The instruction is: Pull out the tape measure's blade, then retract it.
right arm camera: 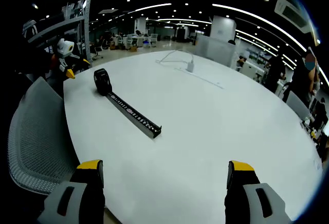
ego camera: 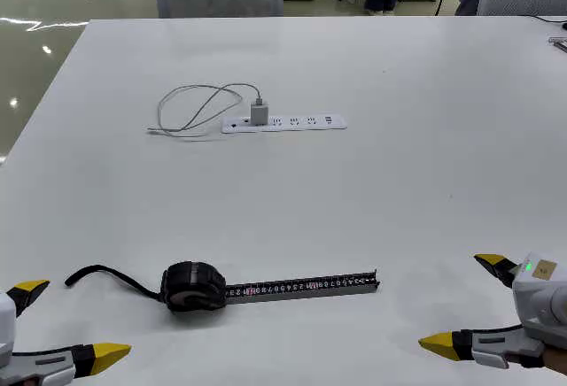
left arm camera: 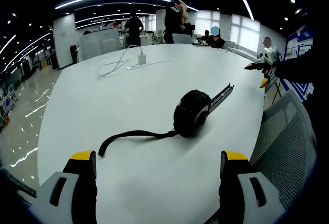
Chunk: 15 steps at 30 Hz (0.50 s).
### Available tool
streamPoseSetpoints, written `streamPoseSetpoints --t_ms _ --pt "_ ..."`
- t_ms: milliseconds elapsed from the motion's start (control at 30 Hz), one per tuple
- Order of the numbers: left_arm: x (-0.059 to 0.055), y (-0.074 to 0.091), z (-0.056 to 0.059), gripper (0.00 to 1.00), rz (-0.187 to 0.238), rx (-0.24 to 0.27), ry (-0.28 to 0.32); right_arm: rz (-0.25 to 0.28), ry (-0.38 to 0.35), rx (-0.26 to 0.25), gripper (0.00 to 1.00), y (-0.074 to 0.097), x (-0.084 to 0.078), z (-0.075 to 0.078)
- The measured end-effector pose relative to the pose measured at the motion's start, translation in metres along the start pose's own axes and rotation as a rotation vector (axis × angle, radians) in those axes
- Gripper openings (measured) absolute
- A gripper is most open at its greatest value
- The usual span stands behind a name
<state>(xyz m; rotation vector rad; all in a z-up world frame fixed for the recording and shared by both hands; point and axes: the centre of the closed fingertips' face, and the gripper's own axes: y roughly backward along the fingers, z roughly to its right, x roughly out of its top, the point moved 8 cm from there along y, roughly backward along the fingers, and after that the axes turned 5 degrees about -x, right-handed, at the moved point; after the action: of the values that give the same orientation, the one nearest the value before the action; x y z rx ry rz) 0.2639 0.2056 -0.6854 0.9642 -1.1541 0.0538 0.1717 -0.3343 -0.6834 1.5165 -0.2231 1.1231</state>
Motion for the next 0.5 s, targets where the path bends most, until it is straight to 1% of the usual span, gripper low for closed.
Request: streamPoseSetpoints --t_ms 133,167,233,300,367,433,467,500 --pt "-0.006 0.004 0.007 0.99 -0.002 0.009 0.004 -0.013 -0.009 0.011 0.99 0.007 -0.012 -0.005" --pt "-0.009 0.005 0.010 0.99 -0.004 0.009 0.011 -0.018 -0.015 0.012 0.99 0.009 -0.018 -0.006" --pt "-0.013 0.007 0.013 0.99 -0.008 0.020 -0.004 -0.022 -0.021 0.012 0.99 0.012 -0.024 -0.008" --pt "-0.015 0.009 0.016 0.99 -0.011 0.019 -0.003 -0.029 -0.015 0.011 0.99 0.015 -0.028 -0.010" --pt "-0.017 0.009 0.018 0.99 -0.007 0.025 -0.037 -0.032 -0.014 0.005 0.99 0.017 -0.032 -0.010" --pt "-0.019 0.009 0.019 0.99 -0.020 0.020 -0.022 -0.037 -0.016 0.000 0.99 0.018 -0.036 -0.008" --pt "-0.019 0.009 0.019 0.99 -0.019 0.025 -0.027 -0.029 -0.018 -0.003 0.99 0.020 -0.036 -0.008" --pt "-0.017 0.010 0.020 0.99 -0.007 0.028 -0.039 0.006 -0.018 -0.001 0.99 0.021 -0.034 -0.008"
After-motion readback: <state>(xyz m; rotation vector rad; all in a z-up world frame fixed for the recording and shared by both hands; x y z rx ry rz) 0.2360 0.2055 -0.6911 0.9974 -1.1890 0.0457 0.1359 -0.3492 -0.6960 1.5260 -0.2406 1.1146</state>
